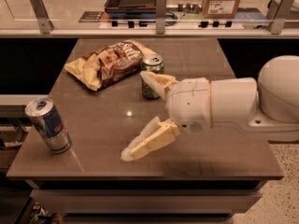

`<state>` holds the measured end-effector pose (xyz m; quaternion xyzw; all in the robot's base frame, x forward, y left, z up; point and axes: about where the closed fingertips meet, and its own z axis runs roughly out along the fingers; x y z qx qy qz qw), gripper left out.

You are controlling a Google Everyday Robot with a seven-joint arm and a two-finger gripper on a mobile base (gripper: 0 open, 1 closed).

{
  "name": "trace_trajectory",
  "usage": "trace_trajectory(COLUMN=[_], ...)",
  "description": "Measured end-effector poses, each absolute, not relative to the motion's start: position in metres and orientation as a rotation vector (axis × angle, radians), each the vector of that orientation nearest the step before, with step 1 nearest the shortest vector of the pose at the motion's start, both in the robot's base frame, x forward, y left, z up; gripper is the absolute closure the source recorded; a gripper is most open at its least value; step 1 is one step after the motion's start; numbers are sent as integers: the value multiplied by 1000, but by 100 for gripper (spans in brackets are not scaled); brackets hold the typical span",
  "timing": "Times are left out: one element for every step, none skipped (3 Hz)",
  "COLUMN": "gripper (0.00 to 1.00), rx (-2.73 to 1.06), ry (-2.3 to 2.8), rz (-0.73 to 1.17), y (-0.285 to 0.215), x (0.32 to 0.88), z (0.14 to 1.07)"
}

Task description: Knock redbull can over

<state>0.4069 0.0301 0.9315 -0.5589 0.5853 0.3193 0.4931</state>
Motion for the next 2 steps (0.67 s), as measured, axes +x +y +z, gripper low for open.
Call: trace_trajectory(gripper=[0, 0], rx=[-1322, -1292], ry=[1394, 1355], rz=[823, 890], y=[57, 82], x=[408, 413], z=[930, 924])
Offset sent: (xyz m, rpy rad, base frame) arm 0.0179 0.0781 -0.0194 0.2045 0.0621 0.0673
